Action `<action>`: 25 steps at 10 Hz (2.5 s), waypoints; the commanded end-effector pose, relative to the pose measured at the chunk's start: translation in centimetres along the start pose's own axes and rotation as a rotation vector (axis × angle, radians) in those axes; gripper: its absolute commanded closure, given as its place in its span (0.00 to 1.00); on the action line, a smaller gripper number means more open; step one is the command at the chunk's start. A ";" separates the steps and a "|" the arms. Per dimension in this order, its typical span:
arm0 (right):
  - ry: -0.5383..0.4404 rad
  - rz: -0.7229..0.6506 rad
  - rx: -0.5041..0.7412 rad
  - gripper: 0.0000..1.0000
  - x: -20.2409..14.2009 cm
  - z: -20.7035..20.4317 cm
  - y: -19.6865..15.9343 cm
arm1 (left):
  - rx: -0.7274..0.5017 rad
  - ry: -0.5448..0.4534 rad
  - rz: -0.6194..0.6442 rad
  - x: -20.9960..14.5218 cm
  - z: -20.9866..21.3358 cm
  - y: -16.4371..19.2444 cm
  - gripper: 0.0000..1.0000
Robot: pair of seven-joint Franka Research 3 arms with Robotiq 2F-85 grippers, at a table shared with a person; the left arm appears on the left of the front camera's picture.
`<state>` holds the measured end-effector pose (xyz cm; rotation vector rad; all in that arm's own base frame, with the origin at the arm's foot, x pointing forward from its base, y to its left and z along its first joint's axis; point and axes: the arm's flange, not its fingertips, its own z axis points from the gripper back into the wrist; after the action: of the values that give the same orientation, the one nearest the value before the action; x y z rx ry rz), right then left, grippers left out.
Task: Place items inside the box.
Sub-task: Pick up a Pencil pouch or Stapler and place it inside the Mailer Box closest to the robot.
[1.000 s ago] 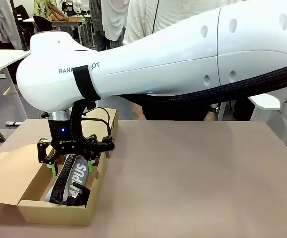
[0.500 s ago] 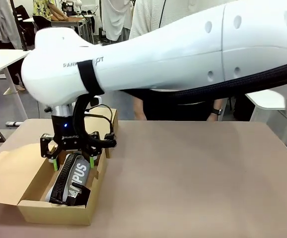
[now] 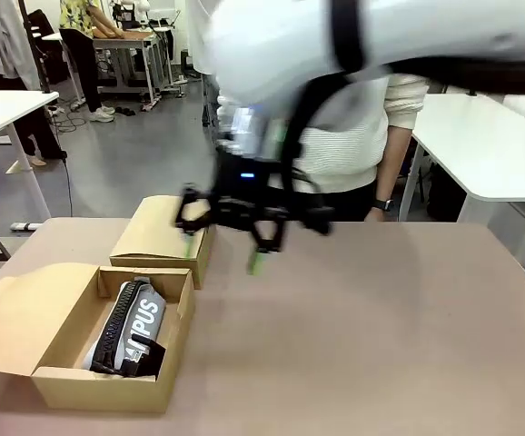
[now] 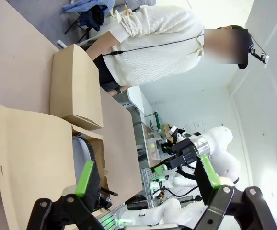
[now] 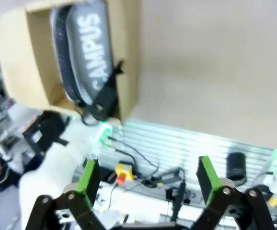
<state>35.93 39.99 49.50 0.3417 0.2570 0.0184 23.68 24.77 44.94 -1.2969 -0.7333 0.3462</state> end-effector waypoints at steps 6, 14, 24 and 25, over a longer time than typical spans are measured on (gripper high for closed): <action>0.005 -0.065 0.039 0.00 -3.4 0.2 -7.4 | -0.021 -0.010 -0.013 -0.1 -0.1 -0.1 0.00; -0.019 -0.277 0.986 0.00 -5.0 9.9 -36.2 | -0.021 -0.010 -0.013 -0.1 -0.1 -0.1 0.00; 0.038 -0.121 1.270 0.00 -6.2 10.7 -42.3 | -0.021 -0.010 -0.013 -0.1 -0.1 -0.1 0.00; 0.038 -0.121 1.270 0.00 -6.2 10.7 -42.3 | -0.021 -0.010 -0.013 -0.1 -0.1 -0.1 0.00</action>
<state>31.81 -3.47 46.52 1.5858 0.2973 -0.2725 23.68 24.77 44.94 -1.2968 -0.7335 0.3459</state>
